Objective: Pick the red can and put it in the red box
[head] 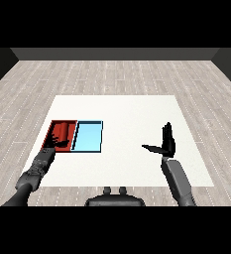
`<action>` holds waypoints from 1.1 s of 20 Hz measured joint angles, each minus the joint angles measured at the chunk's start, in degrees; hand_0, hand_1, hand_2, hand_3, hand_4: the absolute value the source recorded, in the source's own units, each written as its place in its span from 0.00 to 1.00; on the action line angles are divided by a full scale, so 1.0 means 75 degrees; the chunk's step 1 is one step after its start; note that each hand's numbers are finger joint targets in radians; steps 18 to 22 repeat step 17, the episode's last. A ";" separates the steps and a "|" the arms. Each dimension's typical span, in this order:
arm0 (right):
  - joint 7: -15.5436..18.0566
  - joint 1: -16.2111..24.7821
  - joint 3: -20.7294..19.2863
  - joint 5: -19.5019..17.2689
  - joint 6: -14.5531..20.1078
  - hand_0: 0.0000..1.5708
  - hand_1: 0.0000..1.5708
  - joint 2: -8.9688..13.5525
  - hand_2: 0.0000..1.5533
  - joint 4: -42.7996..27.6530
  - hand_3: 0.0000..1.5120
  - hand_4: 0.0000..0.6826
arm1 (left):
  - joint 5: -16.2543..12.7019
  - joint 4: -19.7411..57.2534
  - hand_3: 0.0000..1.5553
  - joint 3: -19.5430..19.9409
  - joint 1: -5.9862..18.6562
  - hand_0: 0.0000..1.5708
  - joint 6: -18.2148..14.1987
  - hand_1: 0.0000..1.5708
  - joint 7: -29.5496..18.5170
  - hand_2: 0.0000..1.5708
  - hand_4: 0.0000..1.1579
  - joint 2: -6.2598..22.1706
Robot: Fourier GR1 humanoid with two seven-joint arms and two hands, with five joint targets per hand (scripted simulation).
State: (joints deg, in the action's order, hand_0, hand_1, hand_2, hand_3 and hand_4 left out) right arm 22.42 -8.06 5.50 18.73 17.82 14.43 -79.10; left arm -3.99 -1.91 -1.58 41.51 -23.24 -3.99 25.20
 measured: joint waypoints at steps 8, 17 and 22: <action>0.0047 -0.0197 -0.0160 0.0123 -0.0183 0.00 0.00 -0.0088 0.00 0.0101 0.00 0.00 | -0.0065 -0.0319 0.00 0.0137 0.0141 0.00 -0.0072 0.00 -0.0447 0.00 0.00 0.0149; 0.0197 0.0101 0.0053 0.0111 -0.0581 0.00 0.00 -0.0109 0.00 -0.0372 0.00 0.00 | -0.0991 -0.1959 0.00 0.0978 -0.0171 0.00 0.1264 0.00 -0.2802 0.00 0.00 0.0142; 0.0197 0.0101 0.0053 0.0111 -0.0581 0.00 0.00 -0.0109 0.00 -0.0372 0.00 0.00 | -0.0991 -0.1959 0.00 0.0978 -0.0171 0.00 0.1264 0.00 -0.2802 0.00 0.00 0.0142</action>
